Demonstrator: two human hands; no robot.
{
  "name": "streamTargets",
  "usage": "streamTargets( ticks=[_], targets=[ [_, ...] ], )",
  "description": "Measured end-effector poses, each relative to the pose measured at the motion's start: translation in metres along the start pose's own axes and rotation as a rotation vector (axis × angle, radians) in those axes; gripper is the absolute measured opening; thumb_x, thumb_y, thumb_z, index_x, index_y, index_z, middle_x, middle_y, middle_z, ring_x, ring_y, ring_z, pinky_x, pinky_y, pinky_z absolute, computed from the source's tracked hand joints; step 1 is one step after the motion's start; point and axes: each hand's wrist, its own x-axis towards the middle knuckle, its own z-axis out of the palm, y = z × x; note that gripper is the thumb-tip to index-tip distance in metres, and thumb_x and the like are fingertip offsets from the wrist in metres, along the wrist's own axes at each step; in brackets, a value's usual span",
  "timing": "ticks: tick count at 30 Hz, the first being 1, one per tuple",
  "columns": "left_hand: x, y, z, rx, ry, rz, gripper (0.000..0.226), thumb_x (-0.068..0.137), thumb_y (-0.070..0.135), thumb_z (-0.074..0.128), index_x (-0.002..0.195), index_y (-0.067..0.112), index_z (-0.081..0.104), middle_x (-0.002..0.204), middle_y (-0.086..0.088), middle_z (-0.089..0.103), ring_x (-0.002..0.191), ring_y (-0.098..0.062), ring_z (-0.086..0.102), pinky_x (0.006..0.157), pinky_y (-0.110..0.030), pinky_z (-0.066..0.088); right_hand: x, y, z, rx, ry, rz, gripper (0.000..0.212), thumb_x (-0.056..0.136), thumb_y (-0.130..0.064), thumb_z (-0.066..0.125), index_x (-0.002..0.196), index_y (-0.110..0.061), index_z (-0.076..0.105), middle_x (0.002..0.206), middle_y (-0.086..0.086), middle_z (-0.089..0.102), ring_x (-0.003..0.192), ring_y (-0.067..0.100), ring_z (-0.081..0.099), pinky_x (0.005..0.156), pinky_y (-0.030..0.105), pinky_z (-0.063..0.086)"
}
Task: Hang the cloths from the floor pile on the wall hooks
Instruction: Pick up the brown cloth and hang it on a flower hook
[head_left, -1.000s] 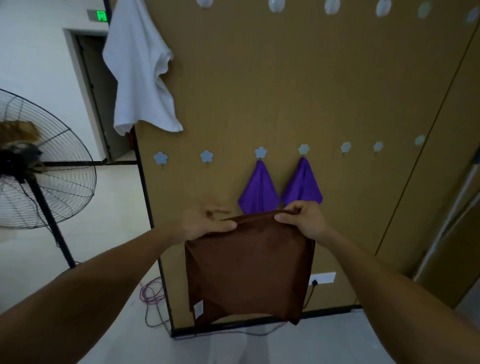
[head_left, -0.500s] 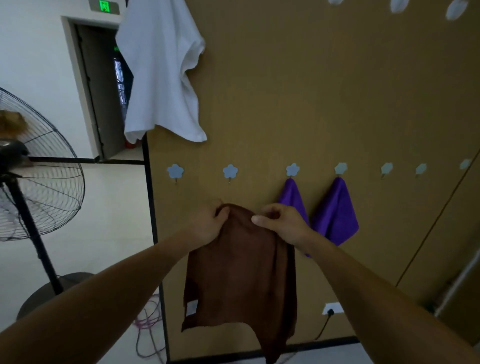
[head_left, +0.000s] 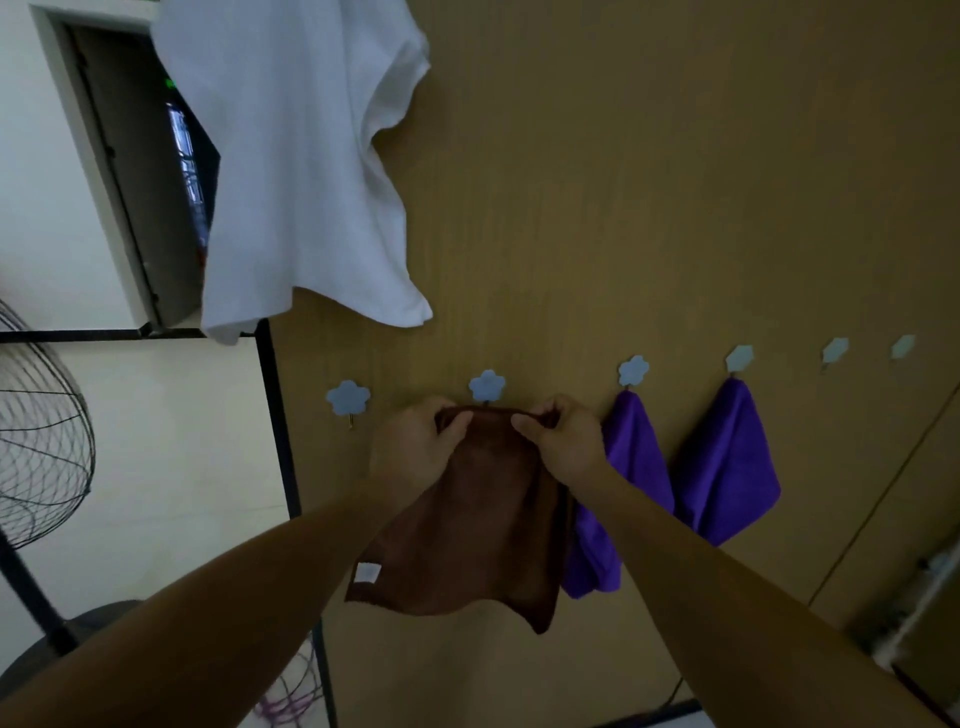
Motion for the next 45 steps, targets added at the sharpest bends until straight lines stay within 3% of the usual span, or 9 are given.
streamTargets(
  ticks=[4,11,17,24,28,32,37,42,45],
  targets=[
    [0.018,-0.005,0.024,-0.02,0.063,-0.101,0.031,0.095,0.046,0.05,0.099,0.019,0.065,0.073,0.008,0.062,0.065,-0.005,0.056,0.061,-0.018,0.038,0.029,0.006,0.014,-0.067,0.062,0.008,0.02,0.08,-0.038,0.074,0.074,-0.032,0.055,0.078,-0.01,0.066,0.076,0.01,0.063,0.074,0.033,0.053],
    [0.033,-0.01,0.056,-0.009,0.167,-0.198,0.029,0.096,0.035,0.052,0.088,0.008,0.06,0.07,-0.005,0.062,0.057,-0.01,0.048,0.059,-0.024,0.036,0.051,0.02,0.034,-0.137,0.104,0.047,0.025,0.08,-0.043,0.07,0.068,-0.037,0.049,0.068,-0.019,0.058,0.07,0.004,0.058,0.071,0.031,0.051],
    [0.022,-0.016,0.067,0.001,0.058,-0.306,0.031,0.094,0.031,0.057,0.07,0.013,0.049,0.059,0.008,0.046,0.052,0.001,0.038,0.053,-0.003,0.033,0.048,0.046,0.044,-0.057,-0.003,0.148,0.018,0.077,-0.043,0.073,0.075,-0.033,0.059,0.078,-0.012,0.066,0.078,0.011,0.064,0.076,0.035,0.056],
    [0.03,-0.021,0.076,-0.305,-0.313,-0.738,0.029,0.089,0.031,0.062,0.065,0.019,0.053,0.066,0.006,0.052,0.06,-0.005,0.047,0.051,-0.017,0.034,0.045,0.044,0.041,-0.176,-0.146,0.213,0.024,0.079,-0.05,0.067,0.08,-0.027,0.062,0.084,-0.005,0.069,0.083,0.017,0.065,0.08,0.038,0.055],
    [0.016,-0.026,0.069,0.159,-0.31,-0.516,0.035,0.08,0.044,0.066,0.062,0.024,0.045,0.062,0.009,0.046,0.058,-0.004,0.044,0.052,-0.019,0.03,0.033,0.045,0.035,-0.709,0.032,-0.064,0.035,0.082,-0.045,0.062,0.109,-0.023,0.059,0.114,0.0,0.058,0.112,0.024,0.05,0.095,0.042,0.039],
    [-0.009,-0.026,0.072,0.513,-0.114,-0.18,0.039,0.079,0.043,0.06,0.107,0.016,0.056,0.103,0.0,0.059,0.101,-0.025,0.055,0.086,-0.04,0.04,0.023,0.053,0.031,-0.741,0.031,-0.278,0.028,0.088,-0.028,0.056,0.114,-0.02,0.061,0.118,0.003,0.057,0.113,0.026,0.047,0.095,0.04,0.034],
    [-0.008,-0.008,0.074,0.004,-0.059,-0.002,0.041,0.088,0.03,0.058,0.124,0.013,0.054,0.115,-0.002,0.058,0.104,-0.016,0.055,0.09,-0.032,0.045,0.015,0.059,0.036,-0.331,-0.137,-0.319,0.037,0.091,-0.032,0.053,0.124,-0.016,0.059,0.115,0.002,0.063,0.105,0.02,0.058,0.091,0.04,0.047],
    [-0.011,-0.013,0.08,-0.149,-0.174,-0.065,0.063,0.087,0.011,0.063,0.143,0.011,0.035,0.127,-0.001,0.053,0.108,-0.01,0.053,0.087,-0.01,0.039,0.01,0.06,0.04,-0.311,-0.344,-0.242,0.056,0.088,-0.019,0.061,0.141,-0.018,0.043,0.12,0.005,0.064,0.105,0.022,0.061,0.088,0.036,0.05],
    [-0.01,-0.014,0.076,-0.201,-0.209,-0.101,0.059,0.083,-0.004,0.058,0.138,0.005,0.042,0.122,-0.004,0.057,0.105,-0.013,0.054,0.078,0.002,0.033,0.015,0.057,0.041,-0.249,-0.407,-0.122,0.038,0.087,-0.01,0.058,0.125,-0.011,0.056,0.106,0.011,0.069,0.097,0.029,0.064,0.083,0.04,0.051]
  ],
)
